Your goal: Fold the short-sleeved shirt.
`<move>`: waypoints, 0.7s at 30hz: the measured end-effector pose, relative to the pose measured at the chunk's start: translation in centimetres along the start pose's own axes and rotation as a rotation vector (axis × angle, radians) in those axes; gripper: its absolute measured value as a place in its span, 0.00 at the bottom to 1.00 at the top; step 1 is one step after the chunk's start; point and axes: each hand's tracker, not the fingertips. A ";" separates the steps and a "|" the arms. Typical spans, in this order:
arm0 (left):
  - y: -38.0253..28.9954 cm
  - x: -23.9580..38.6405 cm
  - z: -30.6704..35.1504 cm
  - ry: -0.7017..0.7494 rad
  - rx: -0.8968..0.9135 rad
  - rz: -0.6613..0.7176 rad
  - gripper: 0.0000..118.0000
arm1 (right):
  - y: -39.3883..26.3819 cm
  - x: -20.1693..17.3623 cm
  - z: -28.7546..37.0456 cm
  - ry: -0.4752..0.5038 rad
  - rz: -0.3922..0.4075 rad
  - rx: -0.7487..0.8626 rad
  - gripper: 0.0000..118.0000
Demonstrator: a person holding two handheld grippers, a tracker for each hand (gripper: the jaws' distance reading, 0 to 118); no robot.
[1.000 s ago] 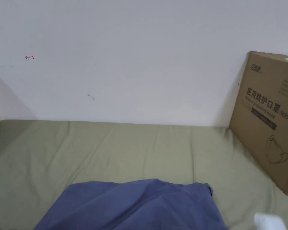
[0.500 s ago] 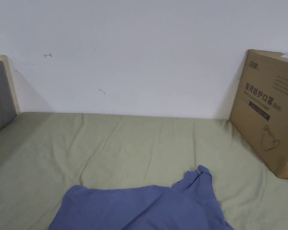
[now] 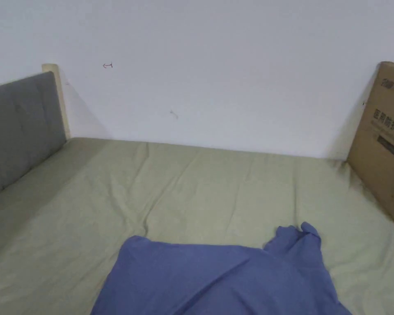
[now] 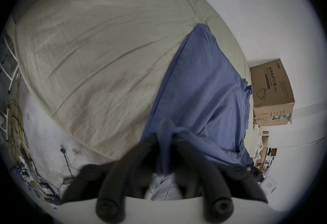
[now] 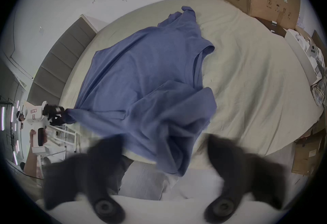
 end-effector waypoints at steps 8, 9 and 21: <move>5.4 2.8 3.8 -0.149 0.037 -0.013 1.00 | 4.9 1.1 2.5 0.081 -0.060 -0.326 0.98; 6.8 4.3 3.6 -0.132 0.029 -0.019 0.94 | 5.8 0.9 2.1 0.014 -0.042 -0.358 0.97; 25.5 17.6 -9.3 0.174 -0.021 -0.141 0.09 | 18.5 -0.3 2.6 -0.093 0.022 -0.100 0.00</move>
